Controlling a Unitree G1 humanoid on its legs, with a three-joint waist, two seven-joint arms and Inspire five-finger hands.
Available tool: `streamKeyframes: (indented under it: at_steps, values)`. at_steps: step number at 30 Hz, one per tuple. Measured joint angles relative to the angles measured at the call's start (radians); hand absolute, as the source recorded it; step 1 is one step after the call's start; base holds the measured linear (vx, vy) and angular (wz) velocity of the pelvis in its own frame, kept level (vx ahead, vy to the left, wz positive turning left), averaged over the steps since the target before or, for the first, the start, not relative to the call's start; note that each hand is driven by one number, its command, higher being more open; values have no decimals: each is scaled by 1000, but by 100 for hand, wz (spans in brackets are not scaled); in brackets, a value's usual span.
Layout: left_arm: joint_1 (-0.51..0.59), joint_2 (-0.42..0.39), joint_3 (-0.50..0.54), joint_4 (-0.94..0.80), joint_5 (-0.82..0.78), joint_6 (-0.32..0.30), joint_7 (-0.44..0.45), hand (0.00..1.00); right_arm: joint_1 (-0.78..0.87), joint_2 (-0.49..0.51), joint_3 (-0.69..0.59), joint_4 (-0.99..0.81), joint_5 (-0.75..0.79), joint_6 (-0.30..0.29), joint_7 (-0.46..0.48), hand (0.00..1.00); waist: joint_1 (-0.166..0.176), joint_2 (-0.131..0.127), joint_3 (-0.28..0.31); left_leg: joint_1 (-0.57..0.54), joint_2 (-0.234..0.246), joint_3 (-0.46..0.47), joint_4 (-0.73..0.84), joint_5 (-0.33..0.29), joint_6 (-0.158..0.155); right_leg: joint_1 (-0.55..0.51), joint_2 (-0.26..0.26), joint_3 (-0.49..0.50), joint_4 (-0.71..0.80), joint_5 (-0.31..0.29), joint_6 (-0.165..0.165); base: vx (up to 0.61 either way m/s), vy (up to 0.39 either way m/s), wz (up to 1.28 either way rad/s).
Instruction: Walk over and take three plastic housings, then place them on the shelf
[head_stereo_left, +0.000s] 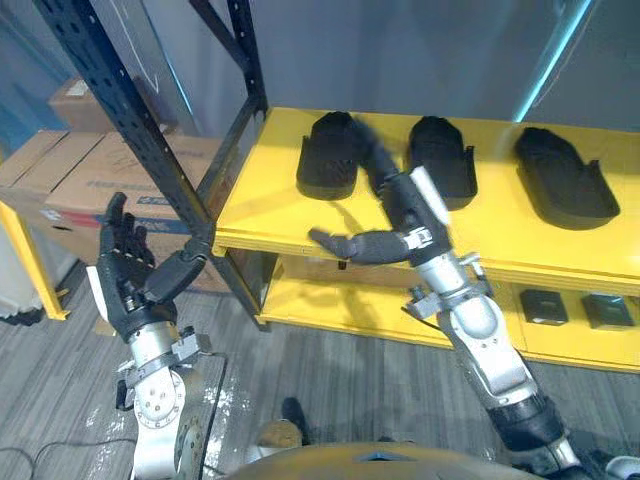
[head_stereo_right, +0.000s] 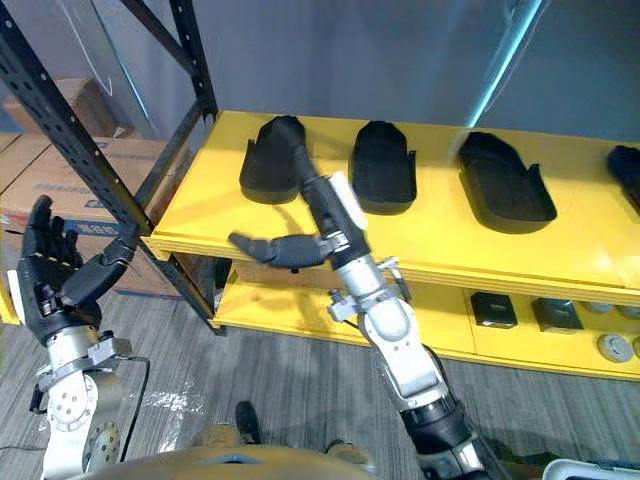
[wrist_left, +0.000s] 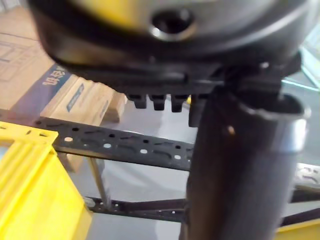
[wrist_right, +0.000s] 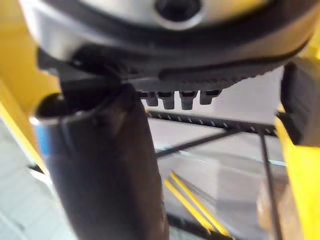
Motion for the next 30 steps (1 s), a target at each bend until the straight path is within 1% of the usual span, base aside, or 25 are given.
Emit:
streamKeyframes:
  at_steps: [1, 2, 4, 6, 7, 10, 12, 14, 15, 17, 20, 21, 22, 23, 24, 25, 26, 27, 28, 29, 30]
  values:
    - [2, -16, 32, 0, 15, 0, 14, 100, 20, 26, -90, -3, 21, -14, -22, 100, -4, -1, -9, 0, 0, 7, 0, -4, 3, -3, 0, 8, -2, 2, 3, 27, 26, -15]
    - [3, -21, 48, 0, 15, -1, 20, 100, 31, 35, -131, -3, 34, -14, -37, 100, -6, -1, -12, 1, -1, 11, 0, -4, 3, -3, 0, 12, -4, 2, 4, 43, 30, -15]
    - [15, -48, 132, 0, 15, -2, 58, 100, 96, 69, -288, -1, 44, -15, -101, 100, -23, 2, -26, 2, -3, 22, 0, -7, 0, -3, 0, 22, -17, 8, 10, 60, 28, -13]
    - [29, -68, 188, 0, 15, -4, 79, 100, 170, 90, -380, 0, 47, -18, -131, 100, -35, 8, -30, 3, -4, 29, 0, -8, 3, -4, 0, 28, -18, 14, 8, 90, 17, -12]
    - [49, -84, 227, 0, 15, -11, 96, 100, 224, 114, -436, 10, 59, -19, -141, 100, -48, 12, -33, 7, -4, 34, 0, -9, 3, -4, 0, 35, -18, 18, 4, 105, 10, -13]
    - [53, -122, 269, 0, 15, -24, 111, 100, 279, 145, -498, 29, 81, -23, -169, 100, -55, 20, -40, 18, -2, 54, 0, -14, -3, -3, 0, 54, -18, 18, 4, 74, -1, -20]
    - [53, -132, 274, 0, 14, -30, 110, 100, 295, 156, -521, 49, 112, -25, -180, 100, -66, 25, -49, 19, -2, 57, 0, -17, -5, -3, 1, 60, -18, 18, 4, 68, -1, -10]
    - [53, -133, 274, 0, 13, -37, 90, 100, 308, 162, -536, 67, 170, -25, -164, 100, -75, 26, -55, 20, -1, 56, 0, -17, -5, -3, 1, 60, -17, 18, 4, 50, -1, 0]
    - [52, -137, 275, 0, 13, -49, 76, 100, 311, 173, -537, 73, 192, -25, -136, 100, -77, 26, -55, 20, -1, 55, 0, -18, -5, -3, 1, 61, -17, 18, 4, 40, -1, 0]
    - [50, -142, 275, 0, 13, -54, 55, 100, 314, 192, -533, 74, 184, -25, -117, 100, -77, 26, -55, 20, -1, 53, 0, -21, -4, -3, 1, 62, -17, 18, 4, 16, 0, -1]
    - [48, -142, 275, 0, 14, -54, 45, 100, 313, 192, -495, 91, 134, -22, -127, 100, -76, 20, -56, 18, -1, 51, -1, -22, -4, -5, 1, 63, -17, 18, 4, 0, 0, 0]
    - [48, -142, 276, 0, 14, -49, 43, 100, 309, 190, -489, 114, 102, -12, -145, 100, -74, 15, -57, 18, -2, 50, -1, -25, -9, -5, 1, 63, -17, 17, 4, 24, 14, 3]
    - [49, -142, 281, 0, 14, -36, 38, 100, 292, 185, -490, 185, 60, -8, -189, 100, -69, 6, -58, 17, -2, 48, -1, -26, -10, -5, 1, 63, -17, 17, 4, 31, 16, 3]
    - [49, -142, 285, 2, 14, -30, 37, 100, 285, 184, -494, 223, 49, -3, -211, 100, -66, 3, -59, 17, -2, 48, -1, -26, -10, -5, 1, 63, -17, 17, 4, 33, 16, 2]
    - [49, -141, 302, 16, 11, -10, 38, 100, 272, 184, -505, 294, 22, 15, -277, 100, -59, -1, -61, 15, -3, 48, -1, -26, -10, -7, 0, 63, -17, 17, 4, 31, 13, 1]
    - [48, -139, 313, 31, 8, 1, 38, 100, 266, 185, -513, 329, 17, 21, -316, 100, -56, -1, -62, 15, -4, 48, -1, -26, -10, -8, 0, 63, -17, 17, 4, 40, 16, 0]
    - [47, -137, 345, 89, -2, 13, 38, 100, 259, 187, -541, 396, 16, 37, -379, 100, -51, 1, -63, 14, -6, 49, -1, -26, -9, -11, -2, 65, -17, 17, 4, 40, 15, -1]
    - [47, -136, 379, 152, -25, 21, 36, 100, 256, 187, -571, 445, 26, 47, -416, 100, -51, 5, -65, 13, -7, 50, -1, -26, -6, -13, -3, 67, -17, 18, 5, 73, 24, -4]
    - [40, -128, 428, 276, -63, 25, 26, 100, 253, 187, -623, 523, 41, 60, -449, 100, -51, 6, -67, 14, -8, 54, -1, -22, 1, -12, -4, 70, -16, 19, 6, 70, 19, -6]
    - [37, -122, 470, 392, -112, 29, -6, 100, 244, 186, -670, 591, 57, 77, -464, 100, -51, 10, -73, 17, -10, 58, -1, -23, 1, -10, -6, 71, -16, 20, 7, 73, 18, -8]
    - [37, -119, 498, 472, -149, 37, -32, 100, 244, 186, -703, 635, 73, 89, -470, 100, -52, 9, -77, 19, -10, 62, -1, -25, 2, -8, -7, 72, -16, 20, 7, 73, 16, -8]
